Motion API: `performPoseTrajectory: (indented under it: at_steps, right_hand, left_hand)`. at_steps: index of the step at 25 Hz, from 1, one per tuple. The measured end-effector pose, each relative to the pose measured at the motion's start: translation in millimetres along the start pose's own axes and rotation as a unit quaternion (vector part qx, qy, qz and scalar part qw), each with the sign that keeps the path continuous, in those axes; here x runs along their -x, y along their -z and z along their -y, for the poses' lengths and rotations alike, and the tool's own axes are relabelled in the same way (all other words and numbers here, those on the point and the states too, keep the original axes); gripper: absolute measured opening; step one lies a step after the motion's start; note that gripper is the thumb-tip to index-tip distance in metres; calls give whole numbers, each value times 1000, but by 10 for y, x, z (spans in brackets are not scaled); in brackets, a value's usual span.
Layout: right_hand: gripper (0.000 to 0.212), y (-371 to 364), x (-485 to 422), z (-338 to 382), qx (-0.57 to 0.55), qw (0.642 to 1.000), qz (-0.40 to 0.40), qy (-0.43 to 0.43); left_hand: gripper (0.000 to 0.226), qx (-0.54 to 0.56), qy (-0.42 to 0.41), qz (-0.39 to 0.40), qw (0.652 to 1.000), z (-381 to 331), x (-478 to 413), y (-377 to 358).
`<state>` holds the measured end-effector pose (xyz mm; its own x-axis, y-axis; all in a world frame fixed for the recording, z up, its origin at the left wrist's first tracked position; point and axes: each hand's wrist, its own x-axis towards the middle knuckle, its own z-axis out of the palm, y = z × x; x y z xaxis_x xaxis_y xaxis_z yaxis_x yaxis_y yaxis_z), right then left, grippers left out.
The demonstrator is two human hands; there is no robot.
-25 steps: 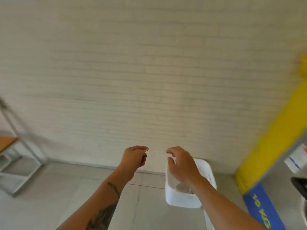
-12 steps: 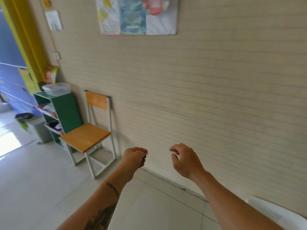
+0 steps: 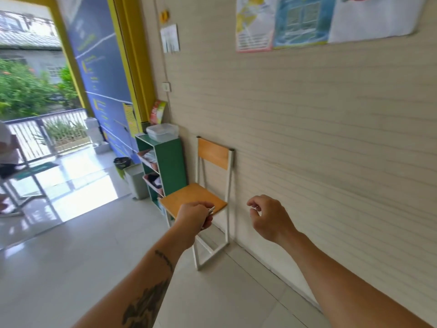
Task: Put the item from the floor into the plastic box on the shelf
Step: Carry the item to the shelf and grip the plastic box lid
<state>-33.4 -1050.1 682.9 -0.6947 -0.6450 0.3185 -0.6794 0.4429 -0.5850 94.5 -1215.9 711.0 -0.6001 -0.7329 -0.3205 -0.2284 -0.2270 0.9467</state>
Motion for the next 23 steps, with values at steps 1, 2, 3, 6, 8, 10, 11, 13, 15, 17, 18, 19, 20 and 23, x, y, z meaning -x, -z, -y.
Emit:
performPoseTrajectory:
  at_steps: [1,2,3,6,8,10,11,13,15,17,18,19,20,23]
  right_hand:
    - [25,-126,-323,24,-9,1000,3,9]
    - [24,-234,-611,50,-14,1000,9,14]
    - [25,-329,-881,80,-18,999,21,18]
    - [29,-591,-1755,224,-19,998,46,42]
    - [30,-787,-2247,379,-15,997,55,57]
    - [30,-1044,-2709,571,-16,996,61,71]
    - [30,-1223,-2959,689,-17,995,62,79]
    - [30,-1562,-3386,933,-20,994,59,92]
    - [29,-1936,-3777,1170,-23,994,50,99]
    - [30,-2348,-4189,1416,-28,994,41,95]
    - [30,-2521,-4367,1543,-26,995,42,88]
    - [31,-2696,-4543,1664,-26,996,43,79]
    - [31,-2862,-4720,1766,-26,996,44,75]
    - [33,-3325,-5323,2063,-24,996,46,69]
  left_hand:
    - [35,-3,-1,-13,1000,-119,-250,64]
    - [36,-8,-2,-26,1000,-233,-466,133]
    - [35,-12,-2,-37,999,-346,-669,207]
    - [34,-9,-28,-69,997,-719,-1313,470]
    - [34,-23,-45,-86,995,-912,-1659,681]
    - [34,-32,-62,-98,993,-1063,-2039,930]
    - [35,-28,-71,-103,992,-1136,-2273,1091]
    - [38,-21,-83,-107,991,-1277,-2729,1404]
    - [39,-18,-88,-106,990,-1417,-3178,1741]
    - [38,-14,-91,-102,990,-1566,-3649,2118]
    - [37,-10,-87,-100,991,-1642,-3845,2295]
    - [36,-6,-84,-96,992,-1720,-4041,2477]
    - [35,-3,-83,-88,993,-1806,-4234,2642]
    - [32,-17,-89,-79,993,-2071,-4828,3103]
